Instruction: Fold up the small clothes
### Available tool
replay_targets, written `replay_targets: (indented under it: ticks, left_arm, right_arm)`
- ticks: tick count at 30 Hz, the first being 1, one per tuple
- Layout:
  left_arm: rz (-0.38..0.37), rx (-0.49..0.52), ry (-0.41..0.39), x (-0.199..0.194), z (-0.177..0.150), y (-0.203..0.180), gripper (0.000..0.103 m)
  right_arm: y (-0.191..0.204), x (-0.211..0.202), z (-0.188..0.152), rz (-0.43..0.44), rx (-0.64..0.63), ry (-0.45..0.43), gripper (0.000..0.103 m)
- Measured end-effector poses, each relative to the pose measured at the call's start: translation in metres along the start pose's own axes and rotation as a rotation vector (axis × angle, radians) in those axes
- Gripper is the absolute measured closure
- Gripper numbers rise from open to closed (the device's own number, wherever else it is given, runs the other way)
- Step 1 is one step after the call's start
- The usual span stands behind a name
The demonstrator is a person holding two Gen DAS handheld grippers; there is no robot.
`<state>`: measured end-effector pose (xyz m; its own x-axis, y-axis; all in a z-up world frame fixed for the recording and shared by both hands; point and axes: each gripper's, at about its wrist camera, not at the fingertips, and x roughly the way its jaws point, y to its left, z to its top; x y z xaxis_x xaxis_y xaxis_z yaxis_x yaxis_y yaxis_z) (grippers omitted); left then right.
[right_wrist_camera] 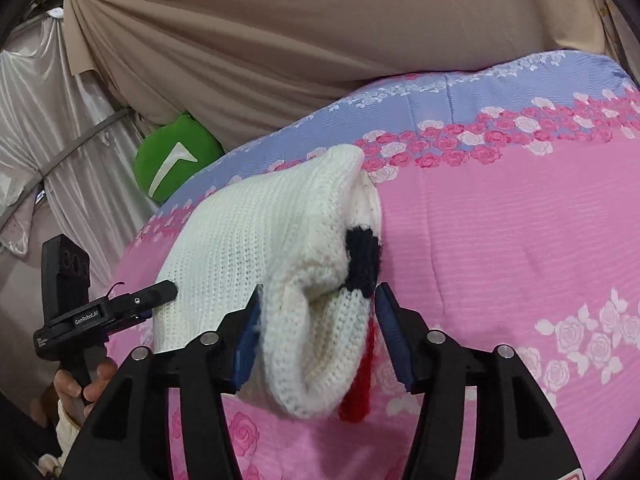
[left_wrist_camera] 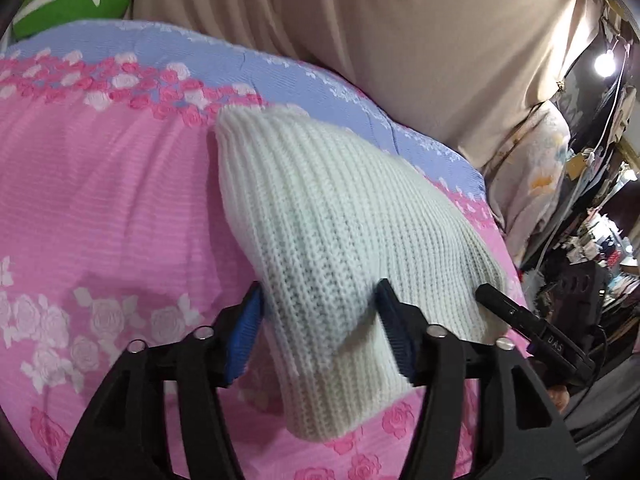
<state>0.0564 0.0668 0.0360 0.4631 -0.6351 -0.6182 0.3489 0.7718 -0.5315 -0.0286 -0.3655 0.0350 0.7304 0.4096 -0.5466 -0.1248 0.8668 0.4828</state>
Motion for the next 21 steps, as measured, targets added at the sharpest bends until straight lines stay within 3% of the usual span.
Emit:
replay_targets:
  ticks: [2,6,7,8,9,10,12,14,17,21]
  left_arm:
    - [-0.071,-0.055,0.06,0.007,-0.007,0.008,0.022]
    - [-0.183,-0.119,0.143,0.031,-0.019,0.008,0.023]
    - [-0.186,-0.122,0.145,0.034,-0.018,0.006,0.03]
    - [-0.187,-0.121,0.149,0.037,-0.015,0.004,0.054]
    - [-0.188,-0.122,0.147,0.037,-0.01,0.001,0.075]
    - [-0.202,-0.124,0.139,0.034,-0.004,-0.001,0.077]
    - [-0.222,-0.083,0.089,0.017,0.011,-0.014,0.081]
    - [-0.235,-0.002,0.017,-0.008,0.037,-0.036,0.082]
    - [-0.276,0.107,-0.116,-0.045,0.084,-0.07,0.082]
    - [-0.277,0.251,-0.289,-0.079,0.144,-0.123,0.082]
  right_arm:
    - [-0.02,0.0,-0.005,0.053,0.1,0.054,0.04]
    - [-0.032,0.013,-0.016,0.208,0.18,0.148,0.04]
    - [-0.03,0.022,-0.014,0.239,0.188,0.183,0.042]
    - [-0.027,0.031,-0.013,0.26,0.195,0.205,0.049]
    - [-0.023,0.04,-0.011,0.289,0.195,0.23,0.082]
    - [-0.019,0.042,-0.006,0.289,0.188,0.226,0.081]
    - [0.002,0.026,0.014,0.265,0.086,0.141,0.084]
    - [0.031,-0.006,0.05,0.259,-0.027,-0.012,0.085]
    - [0.064,-0.043,0.102,0.24,-0.159,-0.198,0.086]
    - [0.101,-0.081,0.164,0.218,-0.283,-0.403,0.086]
